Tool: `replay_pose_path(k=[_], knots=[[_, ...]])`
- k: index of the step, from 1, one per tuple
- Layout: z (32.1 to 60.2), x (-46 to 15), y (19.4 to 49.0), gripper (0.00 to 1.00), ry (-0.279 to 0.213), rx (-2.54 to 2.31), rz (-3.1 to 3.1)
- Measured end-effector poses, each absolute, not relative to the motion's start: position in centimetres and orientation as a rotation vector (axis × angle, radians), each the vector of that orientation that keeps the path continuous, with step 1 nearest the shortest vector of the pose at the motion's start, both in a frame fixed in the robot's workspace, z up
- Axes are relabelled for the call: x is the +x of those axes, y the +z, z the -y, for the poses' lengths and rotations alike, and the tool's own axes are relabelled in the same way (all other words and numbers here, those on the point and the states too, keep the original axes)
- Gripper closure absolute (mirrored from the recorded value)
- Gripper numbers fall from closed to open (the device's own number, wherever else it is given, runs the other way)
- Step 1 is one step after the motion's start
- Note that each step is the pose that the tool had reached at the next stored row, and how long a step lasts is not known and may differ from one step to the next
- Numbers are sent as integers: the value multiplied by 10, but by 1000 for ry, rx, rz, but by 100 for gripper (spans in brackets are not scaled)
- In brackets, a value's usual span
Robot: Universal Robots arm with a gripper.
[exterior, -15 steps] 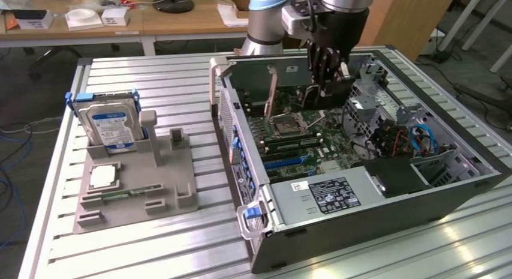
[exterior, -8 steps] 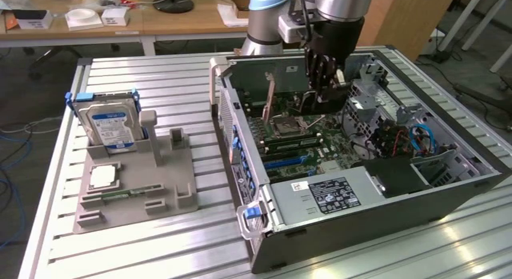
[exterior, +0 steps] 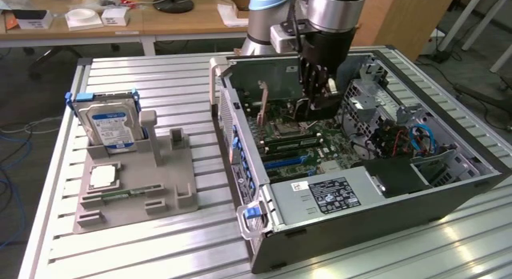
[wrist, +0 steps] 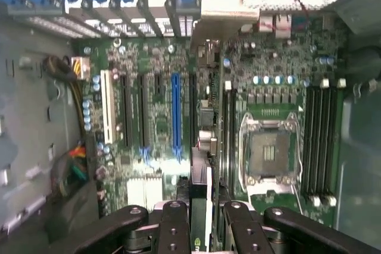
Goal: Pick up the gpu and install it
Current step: 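Insert the gpu into the slot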
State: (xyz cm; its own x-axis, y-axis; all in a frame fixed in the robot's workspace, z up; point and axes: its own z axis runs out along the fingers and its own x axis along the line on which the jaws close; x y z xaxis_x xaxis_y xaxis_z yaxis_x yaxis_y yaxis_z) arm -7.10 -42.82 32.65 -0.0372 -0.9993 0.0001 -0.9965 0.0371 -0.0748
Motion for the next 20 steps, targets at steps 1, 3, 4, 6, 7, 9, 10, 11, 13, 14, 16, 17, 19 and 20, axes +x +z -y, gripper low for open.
replay_pose_path(k=[1,3,4,6,7,9,10,11,13,14,16,17,19,20], knots=[[429,-73,325,73,-84,-2143,-2224],[432,-74,323,73,-84,-2143,-2224],[435,-74,322,73,-84,-2143,-2224],[443,-74,320,73,-84,-2143,-2224],[447,-74,319,73,-84,-2143,-2224],[450,-75,317,73,-84,-2143,-2224],[451,-77,315,73,-84,-2143,-2224],[451,-78,313,73,-84,-2146,-2221],[451,-80,309,73,-83,-2158,-2209],[451,-81,308,73,-83,-2167,-2200],[451,-82,304,73,-82,-2180,-2187],[451,-82,302,73,-82,-2182,-2185],[452,-82,299,73,-82,-2183,-2184],[453,-82,297,73,-82,-2184,-2183]])
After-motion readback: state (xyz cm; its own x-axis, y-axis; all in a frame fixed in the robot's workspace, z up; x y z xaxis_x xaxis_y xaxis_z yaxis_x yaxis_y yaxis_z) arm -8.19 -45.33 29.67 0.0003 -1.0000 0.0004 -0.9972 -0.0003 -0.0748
